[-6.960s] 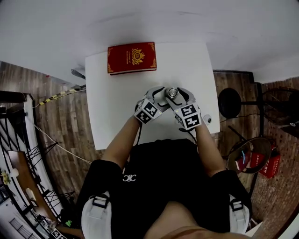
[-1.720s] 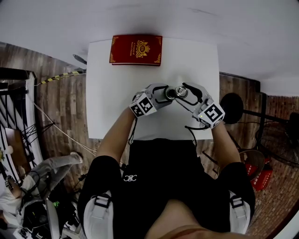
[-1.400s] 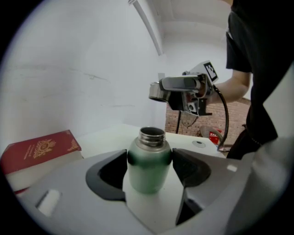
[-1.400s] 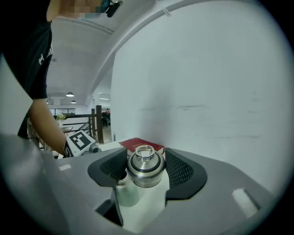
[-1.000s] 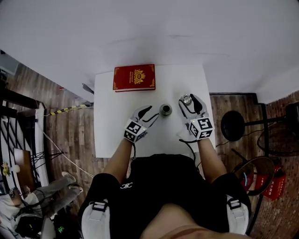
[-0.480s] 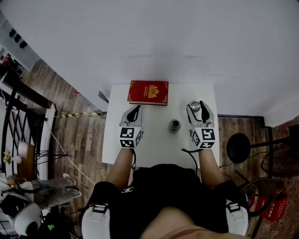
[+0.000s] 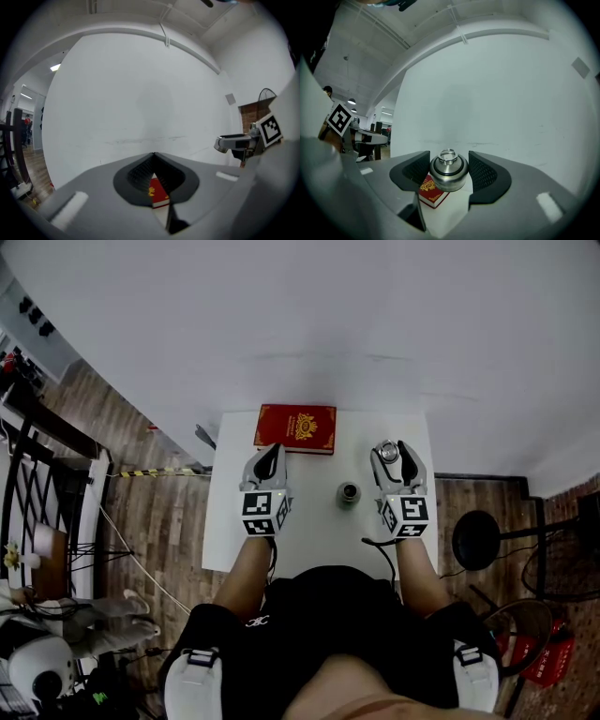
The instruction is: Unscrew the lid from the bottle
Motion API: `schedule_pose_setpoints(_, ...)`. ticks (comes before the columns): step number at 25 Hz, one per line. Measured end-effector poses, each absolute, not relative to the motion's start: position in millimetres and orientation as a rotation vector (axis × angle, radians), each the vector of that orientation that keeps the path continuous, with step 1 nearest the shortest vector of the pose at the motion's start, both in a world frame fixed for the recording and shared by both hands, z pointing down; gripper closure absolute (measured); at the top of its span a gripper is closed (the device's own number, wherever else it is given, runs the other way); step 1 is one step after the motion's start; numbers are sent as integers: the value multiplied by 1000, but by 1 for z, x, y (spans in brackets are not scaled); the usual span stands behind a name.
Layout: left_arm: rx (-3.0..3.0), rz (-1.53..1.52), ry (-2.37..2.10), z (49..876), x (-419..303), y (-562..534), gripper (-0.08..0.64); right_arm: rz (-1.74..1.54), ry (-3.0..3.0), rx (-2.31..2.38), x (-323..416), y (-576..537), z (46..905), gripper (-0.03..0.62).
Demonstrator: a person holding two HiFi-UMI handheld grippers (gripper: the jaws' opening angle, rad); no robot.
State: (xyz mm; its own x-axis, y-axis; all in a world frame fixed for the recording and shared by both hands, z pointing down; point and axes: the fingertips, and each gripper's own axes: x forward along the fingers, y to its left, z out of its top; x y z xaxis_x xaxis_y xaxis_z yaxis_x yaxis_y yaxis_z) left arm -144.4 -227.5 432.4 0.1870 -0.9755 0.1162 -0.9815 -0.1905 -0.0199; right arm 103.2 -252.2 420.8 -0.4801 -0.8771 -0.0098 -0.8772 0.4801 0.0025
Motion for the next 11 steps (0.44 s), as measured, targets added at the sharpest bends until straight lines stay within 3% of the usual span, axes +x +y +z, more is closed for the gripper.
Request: schedule_pose_setpoints(11,2399,137,-1950,426,-132,-235,506,16,2706,-1574,103,-256,421,336)
